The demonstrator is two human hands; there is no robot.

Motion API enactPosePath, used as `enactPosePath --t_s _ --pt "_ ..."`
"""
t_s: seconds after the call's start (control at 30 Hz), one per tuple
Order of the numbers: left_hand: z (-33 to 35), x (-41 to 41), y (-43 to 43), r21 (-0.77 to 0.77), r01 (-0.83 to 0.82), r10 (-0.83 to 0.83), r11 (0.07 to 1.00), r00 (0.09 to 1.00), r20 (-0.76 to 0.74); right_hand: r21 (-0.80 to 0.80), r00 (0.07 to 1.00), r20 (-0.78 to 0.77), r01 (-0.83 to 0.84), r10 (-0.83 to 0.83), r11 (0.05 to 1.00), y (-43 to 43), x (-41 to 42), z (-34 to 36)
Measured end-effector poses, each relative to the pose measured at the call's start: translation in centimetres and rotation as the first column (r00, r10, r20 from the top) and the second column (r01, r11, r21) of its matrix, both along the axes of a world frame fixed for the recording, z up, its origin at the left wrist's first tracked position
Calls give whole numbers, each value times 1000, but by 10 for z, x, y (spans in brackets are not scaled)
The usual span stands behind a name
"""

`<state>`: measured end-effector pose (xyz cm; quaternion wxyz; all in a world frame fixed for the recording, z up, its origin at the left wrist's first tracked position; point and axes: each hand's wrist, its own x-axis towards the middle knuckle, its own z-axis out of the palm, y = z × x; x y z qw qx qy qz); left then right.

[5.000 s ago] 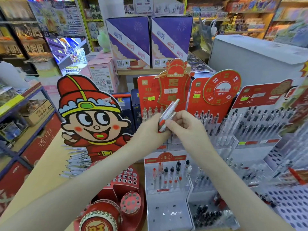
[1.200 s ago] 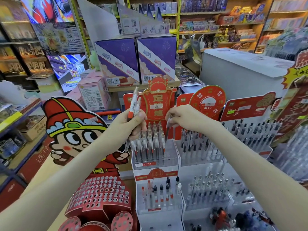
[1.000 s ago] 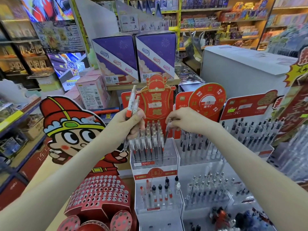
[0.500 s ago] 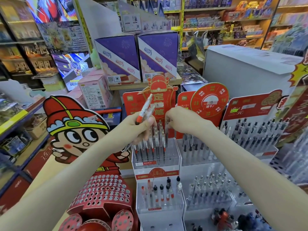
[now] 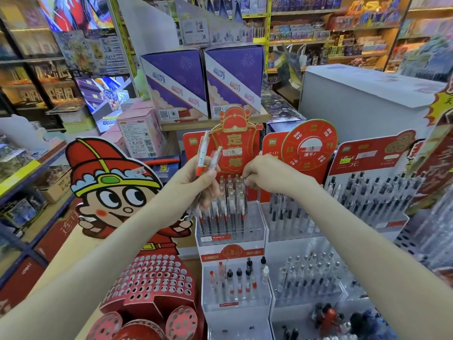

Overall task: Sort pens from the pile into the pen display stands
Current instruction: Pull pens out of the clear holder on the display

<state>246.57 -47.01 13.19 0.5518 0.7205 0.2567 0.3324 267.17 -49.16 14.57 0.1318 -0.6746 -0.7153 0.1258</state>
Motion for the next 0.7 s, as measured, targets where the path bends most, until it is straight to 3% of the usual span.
enactPosePath --t_s 0.17,0.37,0.6,0.7 --pt "-1 -1 1 7 -60 60 998 998 9 35 994 99 46 -50 998 2 8 -2" --pt "-3 0 0 36 -53 52 998 999 9 -47 992 -123 -17 11 999 0 17 -4" --pt "-2 3 -3 32 -71 69 997 996 48 19 999 -11 -52 52 998 4 16 -3" --pt "-2 1 -4 25 -77 75 997 996 51 85 990 -76 -112 118 990 0 12 -6"
